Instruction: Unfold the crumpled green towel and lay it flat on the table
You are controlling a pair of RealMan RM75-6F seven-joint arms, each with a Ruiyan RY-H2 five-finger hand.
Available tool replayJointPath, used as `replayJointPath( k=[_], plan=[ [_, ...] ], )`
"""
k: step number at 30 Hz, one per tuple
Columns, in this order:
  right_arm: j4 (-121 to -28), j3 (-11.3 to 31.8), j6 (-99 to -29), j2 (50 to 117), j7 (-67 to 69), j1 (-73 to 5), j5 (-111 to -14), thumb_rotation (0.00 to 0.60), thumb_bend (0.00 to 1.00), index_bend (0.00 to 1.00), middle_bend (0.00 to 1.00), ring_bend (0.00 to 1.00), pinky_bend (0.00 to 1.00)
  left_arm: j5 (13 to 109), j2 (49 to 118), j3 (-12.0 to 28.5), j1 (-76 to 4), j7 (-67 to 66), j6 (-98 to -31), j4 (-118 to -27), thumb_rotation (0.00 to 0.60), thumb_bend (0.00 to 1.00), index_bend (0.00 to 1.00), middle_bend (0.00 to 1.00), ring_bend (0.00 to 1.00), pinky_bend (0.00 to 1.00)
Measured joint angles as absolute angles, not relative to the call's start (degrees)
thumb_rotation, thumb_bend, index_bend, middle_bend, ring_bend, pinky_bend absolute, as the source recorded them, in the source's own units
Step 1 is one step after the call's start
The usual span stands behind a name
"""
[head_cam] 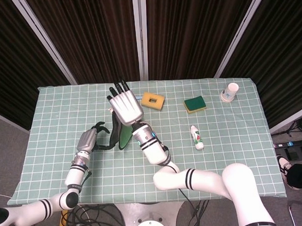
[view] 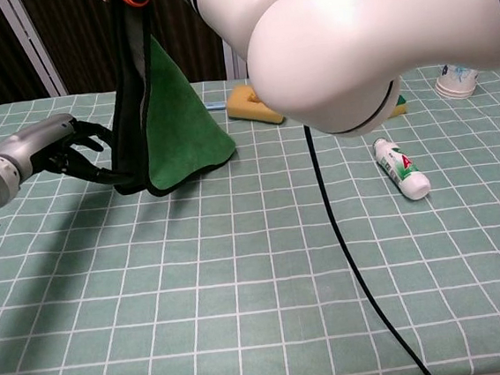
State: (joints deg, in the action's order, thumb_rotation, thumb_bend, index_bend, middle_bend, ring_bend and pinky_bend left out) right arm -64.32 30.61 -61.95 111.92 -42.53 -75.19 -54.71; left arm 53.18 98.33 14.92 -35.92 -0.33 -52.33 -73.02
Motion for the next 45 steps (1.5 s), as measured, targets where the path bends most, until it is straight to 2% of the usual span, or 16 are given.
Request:
replayJointPath(
  k=[5, 7, 13, 21, 28, 35, 40, 45],
  plan=[
    [-66.38, 29.68, -62.35, 110.92, -42.35, -74.19, -54.63, 0.6, 0.53, 0.72, 0.29, 0.12, 0.07, 53.17, 98.85, 15.23, -35.71, 0.88, -52.08, -72.31, 0.576, 0.19, 0.6, 0.3, 0.21, 0.29],
    [-67.47, 29.17, -62.42, 110.45, -42.07, -73.58, -54.57, 0.6, 0.52, 0.72, 0.29, 0.12, 0.07, 53.43, 98.98, 15.45, -35.49, 2.03, -52.09, -72.19, 0.599, 0.24, 0.65, 0.33, 0.22, 0.29],
    [-71.21, 27.4, -62.84, 108.67, -40.53, -71.25, -54.87, 0.6, 0.52, 0.72, 0.29, 0.12, 0.07, 55.08, 99.78, 16.54, -34.71, 6.66, -52.85, -71.34, 0.6, 0.38, 0.75, 0.42, 0.28, 0.29],
    [-77.75, 25.19, -63.62, 105.16, -37.21, -67.47, -56.22, 0.6, 0.52, 0.72, 0.29, 0.12, 0.07, 58.46, 99.95, 17.92, -33.65, 11.76, -54.72, -71.59, 0.6, 0.47, 0.83, 0.48, 0.29, 0.29],
    [-84.11, 22.83, -65.23, 100.67, -33.31, -63.19, -59.38, 0.6, 0.52, 0.72, 0.28, 0.12, 0.07, 61.16, 97.18, 17.93, -32.26, 12.92, -57.14, -74.18, 0.6, 0.49, 0.84, 0.49, 0.29, 0.29],
    [-88.15, 20.85, -65.55, 94.41, -25.82, -58.63, -62.94, 0.6, 0.52, 0.72, 0.28, 0.12, 0.07, 66.11, 92.99, 18.15, -30.74, 12.12, -63.4, -77.83, 0.6, 0.48, 0.84, 0.49, 0.29, 0.29],
    [-87.83, 20.88, -63.13, 91.57, -19.43, -57.36, -63.98, 0.6, 0.52, 0.72, 0.29, 0.12, 0.07, 67.13, 91.1, 20.08, -32.13, 9.26, -64.33, -78.44, 0.6, 0.48, 0.84, 0.49, 0.29, 0.29],
    [-83.12, 21.97, -61.18, 91.49, -14.37, -57.78, -64.86, 0.6, 0.52, 0.72, 0.29, 0.12, 0.07, 65.12, 91.12, 23.28, -35.21, 7.36, -63.49, -75.63, 0.6, 0.48, 0.84, 0.49, 0.29, 0.29]
  ],
)
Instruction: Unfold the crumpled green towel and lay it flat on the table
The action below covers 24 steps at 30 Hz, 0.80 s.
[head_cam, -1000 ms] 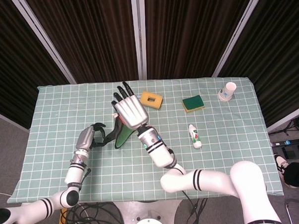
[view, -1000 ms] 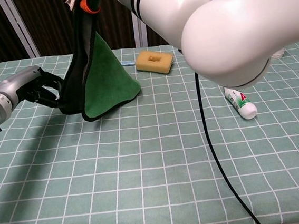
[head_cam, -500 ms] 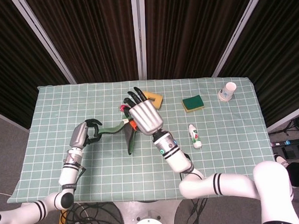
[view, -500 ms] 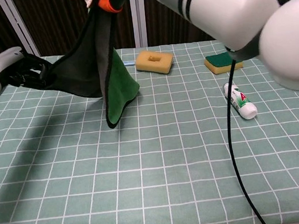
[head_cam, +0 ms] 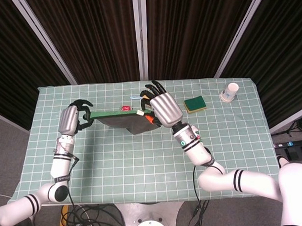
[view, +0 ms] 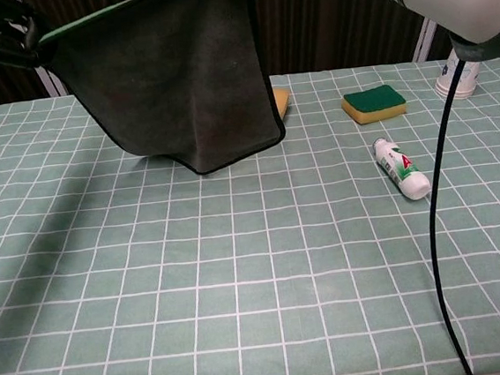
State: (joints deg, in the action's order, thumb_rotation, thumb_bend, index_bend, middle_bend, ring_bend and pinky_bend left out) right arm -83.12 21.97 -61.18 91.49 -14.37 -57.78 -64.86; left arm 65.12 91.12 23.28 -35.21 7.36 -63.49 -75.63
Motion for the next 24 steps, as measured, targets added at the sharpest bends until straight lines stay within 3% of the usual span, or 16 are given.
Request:
replayJointPath(
  k=[11, 17, 24],
  plan=[
    [-70.03, 25.16, -58.38, 94.96, -2.43, -61.79, -68.34, 0.6, 0.51, 0.72, 0.3, 0.13, 0.07, 62.13, 93.08, 28.17, -40.82, 5.87, -63.84, -65.41, 0.6, 0.48, 0.83, 0.49, 0.29, 0.29],
    [-66.56, 21.74, -56.77, 95.93, 3.85, -61.59, -72.3, 0.6, 0.51, 0.72, 0.3, 0.12, 0.07, 64.57, 92.93, 23.99, -38.11, 6.15, -66.3, -66.13, 0.6, 0.47, 0.83, 0.49, 0.29, 0.29],
    [-65.05, 15.12, -56.71, 97.04, 8.6, -59.51, -78.64, 0.6, 0.51, 0.72, 0.3, 0.11, 0.07, 69.97, 92.71, 15.66, -32.44, 6.08, -70.68, -69.0, 0.6, 0.47, 0.82, 0.49, 0.29, 0.29]
  ],
)
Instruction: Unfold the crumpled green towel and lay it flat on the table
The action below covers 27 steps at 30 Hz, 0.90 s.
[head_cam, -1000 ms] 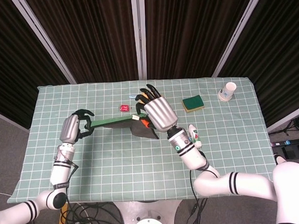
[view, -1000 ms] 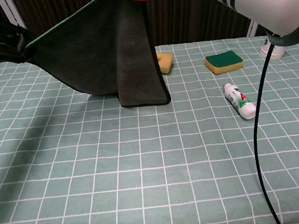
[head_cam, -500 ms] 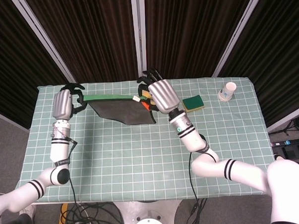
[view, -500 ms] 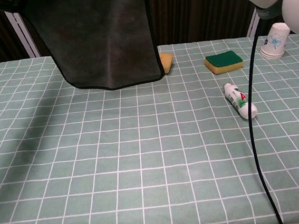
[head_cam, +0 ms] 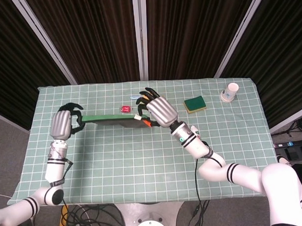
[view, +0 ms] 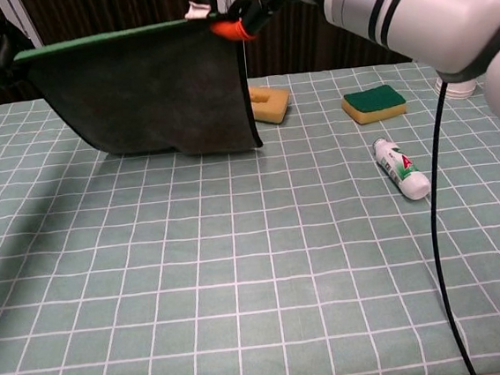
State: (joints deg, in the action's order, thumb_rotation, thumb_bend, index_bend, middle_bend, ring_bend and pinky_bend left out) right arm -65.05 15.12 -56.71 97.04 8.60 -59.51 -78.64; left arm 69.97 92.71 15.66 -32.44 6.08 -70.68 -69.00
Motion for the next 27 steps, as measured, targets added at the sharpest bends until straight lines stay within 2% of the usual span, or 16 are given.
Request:
replayJointPath(
  k=[9, 14, 20, 23, 27],
  plan=[
    [-70.14, 8.9, -59.12, 96.27, 8.22, -55.62, -83.98, 0.6, 0.51, 0.72, 0.3, 0.11, 0.06, 77.1, 90.9, 7.18, -27.48, 4.08, -73.47, -74.34, 0.6, 0.46, 0.81, 0.48, 0.29, 0.29],
    [-72.15, 6.31, -59.52, 96.03, 5.83, -54.05, -85.66, 0.6, 0.51, 0.72, 0.3, 0.1, 0.06, 79.17, 90.49, 4.44, -26.29, 2.29, -73.54, -75.44, 0.6, 0.43, 0.79, 0.47, 0.29, 0.29],
    [-71.77, 3.81, -57.98, 97.39, 3.0, -52.82, -86.48, 0.6, 0.51, 0.71, 0.3, 0.1, 0.06, 79.52, 90.47, 2.48, -25.86, 0.07, -70.61, -76.43, 0.6, 0.4, 0.76, 0.46, 0.29, 0.29],
    [-71.02, 2.75, -57.58, 98.29, 2.09, -52.16, -86.97, 0.6, 0.51, 0.71, 0.3, 0.1, 0.06, 79.54, 90.38, 1.57, -25.88, -1.7, -68.85, -77.0, 0.6, 0.38, 0.73, 0.44, 0.29, 0.29],
    [-69.74, 1.24, -56.87, 99.55, 0.14, -51.56, -88.02, 0.6, 0.51, 0.7, 0.3, 0.1, 0.06, 78.83, 89.84, 0.54, -26.15, -4.58, -65.62, -78.27, 0.6, 0.34, 0.62, 0.41, 0.29, 0.29]
  ],
)
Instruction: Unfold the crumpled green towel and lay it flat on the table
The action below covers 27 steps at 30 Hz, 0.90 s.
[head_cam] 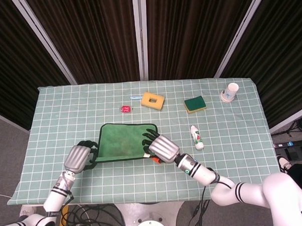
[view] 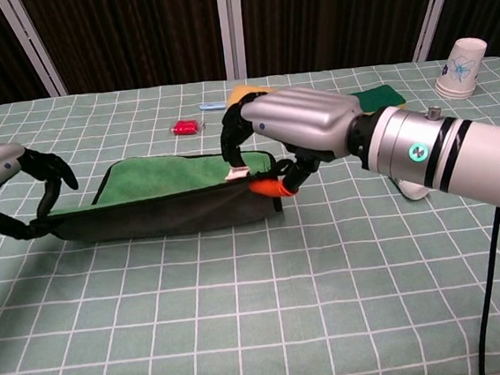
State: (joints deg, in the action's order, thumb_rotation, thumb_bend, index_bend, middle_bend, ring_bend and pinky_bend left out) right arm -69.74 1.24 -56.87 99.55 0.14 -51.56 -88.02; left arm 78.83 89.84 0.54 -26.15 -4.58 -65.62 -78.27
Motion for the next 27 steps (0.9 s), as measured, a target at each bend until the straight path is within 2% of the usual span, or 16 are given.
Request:
replayJointPath(
  k=[5, 7, 9, 10, 12, 13, 14, 17, 22, 27],
  plan=[
    [-68.28, -0.4, -56.47, 101.21, -1.82, -50.63, -89.33, 0.6, 0.47, 0.66, 0.29, 0.08, 0.04, 76.3, 88.49, 0.04, -26.63, -8.46, -61.89, -81.03, 0.6, 0.2, 0.37, 0.32, 0.26, 0.29],
    [-67.93, -0.98, -56.45, 101.58, -2.71, -50.21, -89.83, 0.6, 0.41, 0.6, 0.27, 0.06, 0.03, 75.19, 87.7, -0.07, -26.79, -10.35, -60.85, -82.5, 0.599, 0.14, 0.29, 0.29, 0.24, 0.29],
    [-67.85, -1.43, -56.52, 101.8, -3.75, -49.69, -90.17, 0.6, 0.32, 0.52, 0.24, 0.04, 0.01, 74.3, 87.06, -0.07, -26.81, -11.83, -60.48, -83.94, 0.561, 0.1, 0.24, 0.26, 0.23, 0.29],
    [-67.91, -1.61, -56.55, 101.84, -4.21, -49.42, -90.25, 0.6, 0.26, 0.41, 0.22, 0.03, 0.01, 74.05, 86.83, -0.06, -26.77, -12.16, -60.45, -84.45, 0.52, 0.08, 0.22, 0.25, 0.22, 0.29],
    [-68.33, -1.95, -56.53, 101.81, -5.29, -48.84, -90.3, 0.6, 0.16, 0.11, 0.19, 0.01, 0.0, 73.81, 86.38, -0.05, -26.6, -12.4, -60.48, -85.42, 0.45, 0.04, 0.2, 0.23, 0.2, 0.28],
    [-68.59, -2.05, -56.5, 101.75, -5.8, -48.61, -90.27, 0.6, 0.12, 0.04, 0.18, 0.0, 0.0, 73.79, 86.19, -0.05, -26.53, -12.41, -60.49, -85.78, 0.414, 0.03, 0.19, 0.21, 0.19, 0.28],
    [-68.86, -2.15, -56.49, 101.68, -6.36, -48.38, -90.24, 0.6, 0.07, 0.09, 0.16, 0.0, 0.0, 73.8, 85.98, -0.07, -26.49, -12.43, -60.49, -86.13, 0.398, 0.02, 0.19, 0.2, 0.19, 0.28],
    [-70.25, -2.47, -56.19, 101.2, -8.19, -47.57, -89.88, 0.587, 0.01, 0.2, 0.12, 0.0, 0.0, 73.82, 85.4, -0.05, -26.31, -12.29, -60.55, -87.35, 0.336, 0.0, 0.18, 0.17, 0.17, 0.28],
    [-73.3, -2.85, -56.27, 99.82, -11.92, -45.99, -89.29, 0.518, 0.0, 0.09, 0.07, 0.0, 0.0, 73.82, 83.89, 0.01, -25.94, -11.44, -60.65, -90.13, 0.291, 0.0, 0.17, 0.16, 0.16, 0.28],
    [-77.03, -2.97, -57.04, 97.41, -15.23, -44.29, -88.64, 0.472, 0.0, 0.0, 0.01, 0.0, 0.0, 74.03, 82.33, 0.4, -25.38, -10.84, -61.82, -92.1, 0.292, 0.0, 0.17, 0.15, 0.16, 0.28]
  ],
)
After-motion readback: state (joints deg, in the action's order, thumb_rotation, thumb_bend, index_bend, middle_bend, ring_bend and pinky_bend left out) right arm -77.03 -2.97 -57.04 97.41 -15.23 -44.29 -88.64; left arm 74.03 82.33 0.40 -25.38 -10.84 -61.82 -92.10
